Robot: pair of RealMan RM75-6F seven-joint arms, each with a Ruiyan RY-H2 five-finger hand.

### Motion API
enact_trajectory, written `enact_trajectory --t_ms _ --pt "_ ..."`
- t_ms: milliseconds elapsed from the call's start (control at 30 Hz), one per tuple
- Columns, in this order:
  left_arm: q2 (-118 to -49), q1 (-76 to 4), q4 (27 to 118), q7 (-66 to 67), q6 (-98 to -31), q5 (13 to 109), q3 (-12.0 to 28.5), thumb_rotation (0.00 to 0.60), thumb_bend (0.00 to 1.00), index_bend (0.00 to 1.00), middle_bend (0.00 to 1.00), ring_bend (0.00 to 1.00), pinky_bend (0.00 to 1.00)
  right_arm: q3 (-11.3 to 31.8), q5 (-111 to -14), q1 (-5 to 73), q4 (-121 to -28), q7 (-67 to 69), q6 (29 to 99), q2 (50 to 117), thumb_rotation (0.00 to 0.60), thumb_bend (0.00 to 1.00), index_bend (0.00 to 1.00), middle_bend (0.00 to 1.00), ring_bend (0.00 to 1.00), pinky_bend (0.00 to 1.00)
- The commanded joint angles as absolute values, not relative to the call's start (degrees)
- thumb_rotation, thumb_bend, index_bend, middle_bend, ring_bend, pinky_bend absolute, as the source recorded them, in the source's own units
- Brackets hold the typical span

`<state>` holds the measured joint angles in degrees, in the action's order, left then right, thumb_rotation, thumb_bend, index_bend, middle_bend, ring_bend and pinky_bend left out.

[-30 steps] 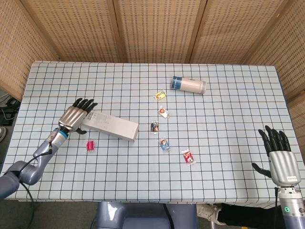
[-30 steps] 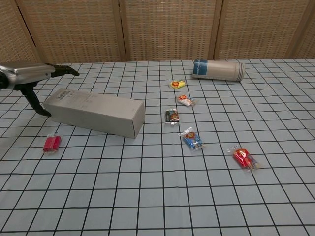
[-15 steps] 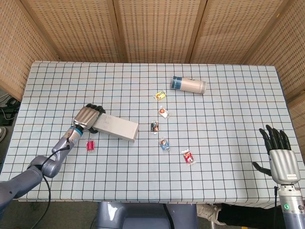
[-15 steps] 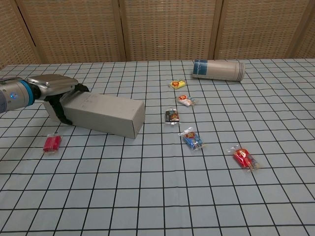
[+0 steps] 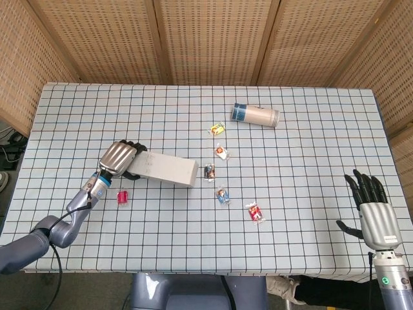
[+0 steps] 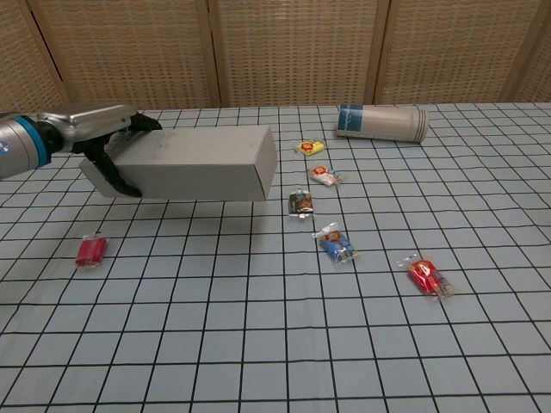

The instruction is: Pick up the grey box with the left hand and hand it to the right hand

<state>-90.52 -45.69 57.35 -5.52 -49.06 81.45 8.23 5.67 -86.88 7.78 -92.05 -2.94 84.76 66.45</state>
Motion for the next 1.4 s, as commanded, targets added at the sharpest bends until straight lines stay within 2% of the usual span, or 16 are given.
enact_trajectory --t_ms 33,300,600,967,1400 --pt "-87.62 -46.29 66.52 0.33 -49.65 76.88 11.88 0.600 0.00 0.65 0.55 0.48 0.42 5.44 -88.55 9.25 -95.43 -4.71 83.10 64.84 0.600 0.00 0.00 0.00 0.00 0.00" --pt "-89.07 -51.35 78.25 16.99 -47.92 63.65 17.80 0.600 0.00 0.65 0.55 0.48 0.42 7.26 -87.83 14.82 -110.74 -10.42 74.72 57.23 0.600 0.00 0.00 0.00 0.00 0.00" --pt "-93.55 -58.96 82.88 34.29 -50.70 48.56 20.53 0.600 0.00 0.65 0.55 0.48 0.42 12.28 -78.14 23.38 -122.53 -20.17 64.48 53.31 0.600 0.00 0.00 0.00 0.00 0.00" --pt "-98.07 -64.50 82.53 43.11 -55.91 38.15 21.23 0.600 0.00 0.65 0.55 0.48 0.42 15.94 -58.32 35.45 -122.68 -32.88 58.26 59.26 0.600 0.00 0.00 0.00 0.00 0.00" --pt "-101.37 -67.18 79.80 43.98 -57.45 34.91 20.95 0.600 0.00 0.65 0.55 0.48 0.42 17.30 -38.37 46.51 -119.51 -41.82 62.03 67.37 0.600 0.00 0.00 0.00 0.00 0.00"
